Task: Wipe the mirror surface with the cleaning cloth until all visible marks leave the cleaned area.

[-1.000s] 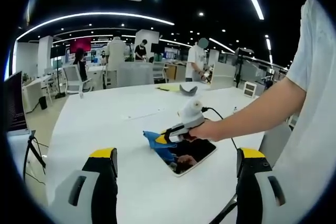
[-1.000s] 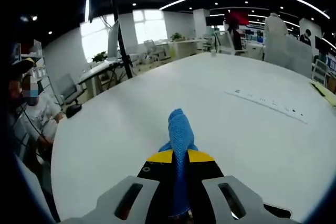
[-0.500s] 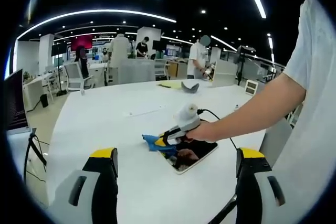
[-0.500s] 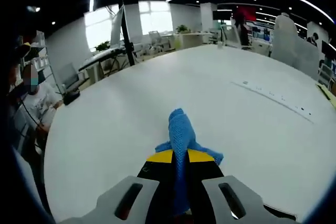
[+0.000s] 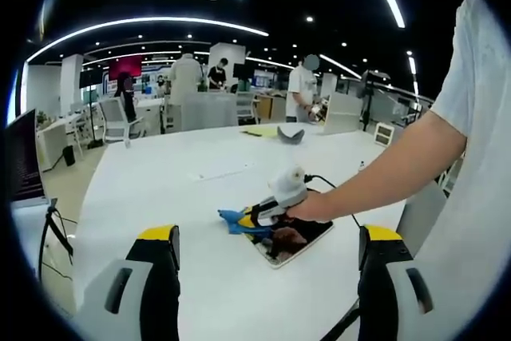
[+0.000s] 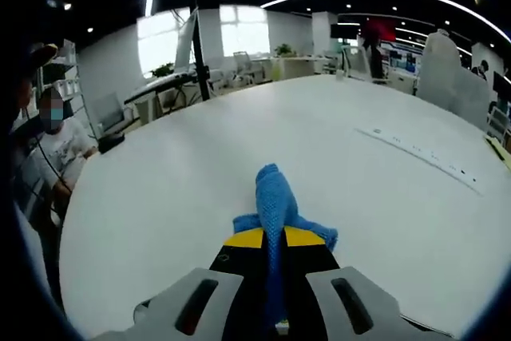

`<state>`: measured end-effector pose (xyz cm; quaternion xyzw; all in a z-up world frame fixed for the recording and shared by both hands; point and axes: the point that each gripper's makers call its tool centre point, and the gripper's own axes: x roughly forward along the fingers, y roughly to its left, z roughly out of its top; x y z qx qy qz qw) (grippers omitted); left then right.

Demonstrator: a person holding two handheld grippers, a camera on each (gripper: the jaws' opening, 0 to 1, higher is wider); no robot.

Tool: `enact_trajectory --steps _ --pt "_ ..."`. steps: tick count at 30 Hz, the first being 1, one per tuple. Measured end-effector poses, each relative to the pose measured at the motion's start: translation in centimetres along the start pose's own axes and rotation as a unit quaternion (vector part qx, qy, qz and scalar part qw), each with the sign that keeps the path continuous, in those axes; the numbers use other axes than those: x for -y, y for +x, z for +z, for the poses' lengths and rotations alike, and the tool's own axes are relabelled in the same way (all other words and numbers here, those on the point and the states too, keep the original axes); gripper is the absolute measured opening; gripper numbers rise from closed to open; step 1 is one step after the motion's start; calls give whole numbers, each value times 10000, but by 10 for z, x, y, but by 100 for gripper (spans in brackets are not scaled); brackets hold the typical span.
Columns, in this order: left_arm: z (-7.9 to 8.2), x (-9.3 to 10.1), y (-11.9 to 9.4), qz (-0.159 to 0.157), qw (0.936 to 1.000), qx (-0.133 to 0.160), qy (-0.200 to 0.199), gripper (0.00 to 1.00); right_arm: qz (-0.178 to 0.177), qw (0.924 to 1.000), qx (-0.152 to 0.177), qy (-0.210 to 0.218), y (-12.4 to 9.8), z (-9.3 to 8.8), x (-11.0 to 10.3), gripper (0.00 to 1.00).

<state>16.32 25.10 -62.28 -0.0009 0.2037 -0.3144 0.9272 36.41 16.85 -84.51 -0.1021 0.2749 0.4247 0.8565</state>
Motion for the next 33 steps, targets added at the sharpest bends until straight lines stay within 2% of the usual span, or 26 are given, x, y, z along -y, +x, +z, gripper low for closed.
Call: enact_trajectory --steps 33 --pt "6 5 1 21 9999 37 138 92 77 9999 24 -112 -1 -3 2 2"
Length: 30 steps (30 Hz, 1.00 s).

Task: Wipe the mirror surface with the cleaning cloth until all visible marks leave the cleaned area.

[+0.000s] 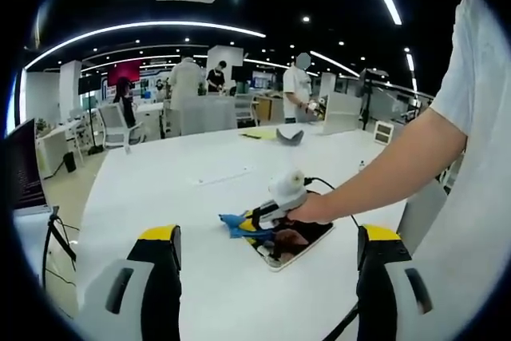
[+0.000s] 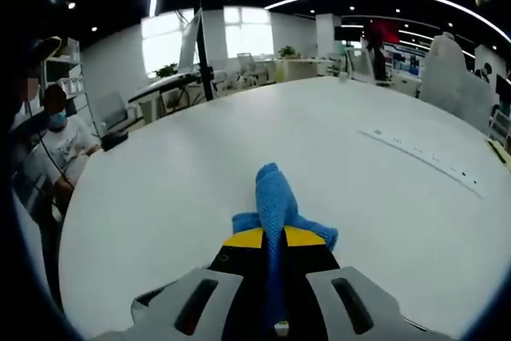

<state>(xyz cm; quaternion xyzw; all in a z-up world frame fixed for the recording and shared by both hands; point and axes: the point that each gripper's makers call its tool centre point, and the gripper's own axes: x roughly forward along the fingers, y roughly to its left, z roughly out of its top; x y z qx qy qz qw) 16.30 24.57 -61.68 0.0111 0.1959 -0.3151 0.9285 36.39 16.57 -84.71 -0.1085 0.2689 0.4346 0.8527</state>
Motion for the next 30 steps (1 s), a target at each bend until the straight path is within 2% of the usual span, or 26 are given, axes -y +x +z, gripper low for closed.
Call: enact_trajectory --steps 30 --pt "5 17 4 -10 10000 -10 71 92 -40 9999 -65 -90 -21 -12 9 2"
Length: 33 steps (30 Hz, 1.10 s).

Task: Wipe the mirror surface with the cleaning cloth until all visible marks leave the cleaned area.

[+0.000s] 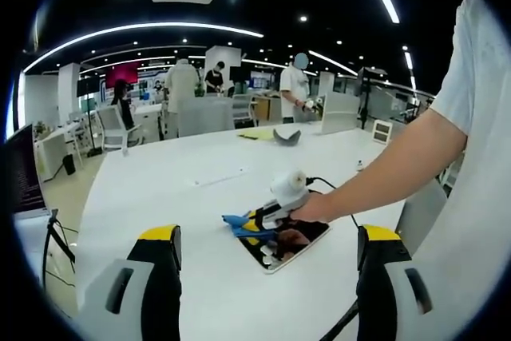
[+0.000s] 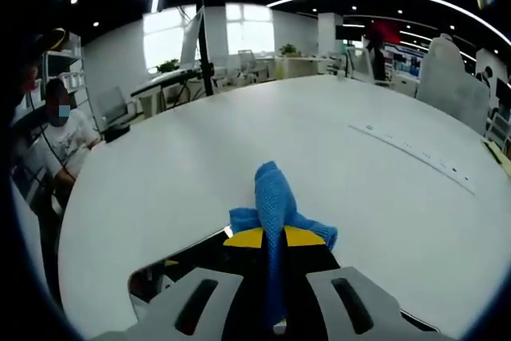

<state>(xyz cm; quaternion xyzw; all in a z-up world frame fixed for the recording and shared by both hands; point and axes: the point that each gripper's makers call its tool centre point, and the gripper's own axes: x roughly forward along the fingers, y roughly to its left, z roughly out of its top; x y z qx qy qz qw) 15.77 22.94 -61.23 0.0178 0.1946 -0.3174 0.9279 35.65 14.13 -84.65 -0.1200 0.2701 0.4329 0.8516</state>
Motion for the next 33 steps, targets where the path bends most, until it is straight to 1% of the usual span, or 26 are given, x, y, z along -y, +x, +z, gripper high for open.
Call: enact_trajectory --steps 13,33 --pt "1 7 4 -69 10000 -28 55 92 -54 10000 14 49 -9 -5 5 2" --pt "6 19 13 -176 9998 32 76 92 -191 9998 -7 104 -25 -19 23 2"
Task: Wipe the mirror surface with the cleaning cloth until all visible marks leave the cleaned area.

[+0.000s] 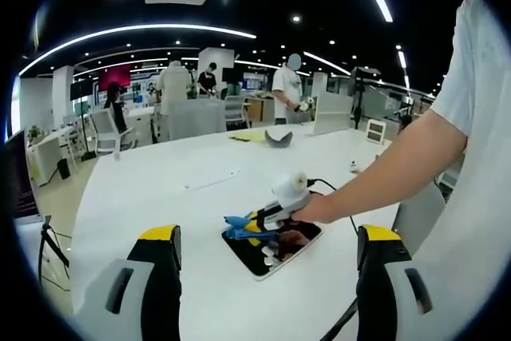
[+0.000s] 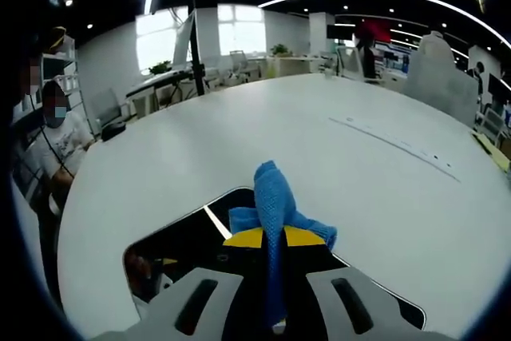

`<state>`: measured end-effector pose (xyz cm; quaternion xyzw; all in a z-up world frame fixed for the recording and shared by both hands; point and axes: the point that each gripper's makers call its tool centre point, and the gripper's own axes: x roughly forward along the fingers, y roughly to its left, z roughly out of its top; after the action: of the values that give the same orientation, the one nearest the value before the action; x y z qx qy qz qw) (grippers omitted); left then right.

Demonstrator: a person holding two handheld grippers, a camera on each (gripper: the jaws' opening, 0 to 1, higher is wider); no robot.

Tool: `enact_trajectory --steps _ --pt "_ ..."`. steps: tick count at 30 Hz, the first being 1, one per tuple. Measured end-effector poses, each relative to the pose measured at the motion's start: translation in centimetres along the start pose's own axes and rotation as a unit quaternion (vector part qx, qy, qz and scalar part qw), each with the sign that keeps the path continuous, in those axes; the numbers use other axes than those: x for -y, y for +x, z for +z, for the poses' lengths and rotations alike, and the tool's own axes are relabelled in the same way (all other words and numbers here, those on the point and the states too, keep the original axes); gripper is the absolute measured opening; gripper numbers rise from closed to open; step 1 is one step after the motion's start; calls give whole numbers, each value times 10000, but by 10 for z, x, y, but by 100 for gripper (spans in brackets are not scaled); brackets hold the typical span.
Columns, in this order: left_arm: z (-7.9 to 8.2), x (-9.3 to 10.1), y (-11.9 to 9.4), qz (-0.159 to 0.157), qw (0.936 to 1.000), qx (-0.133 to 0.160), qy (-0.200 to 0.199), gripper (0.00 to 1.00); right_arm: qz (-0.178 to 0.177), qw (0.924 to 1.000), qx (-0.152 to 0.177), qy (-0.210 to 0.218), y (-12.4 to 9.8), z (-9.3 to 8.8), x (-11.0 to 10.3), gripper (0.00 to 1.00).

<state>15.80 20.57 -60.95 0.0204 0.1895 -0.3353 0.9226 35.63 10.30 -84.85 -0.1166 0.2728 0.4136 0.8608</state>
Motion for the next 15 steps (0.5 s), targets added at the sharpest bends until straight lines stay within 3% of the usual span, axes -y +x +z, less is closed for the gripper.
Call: enact_trajectory --steps 15 --pt "0 8 2 -45 10000 -19 42 92 -133 9999 -16 48 -14 -7 8 2"
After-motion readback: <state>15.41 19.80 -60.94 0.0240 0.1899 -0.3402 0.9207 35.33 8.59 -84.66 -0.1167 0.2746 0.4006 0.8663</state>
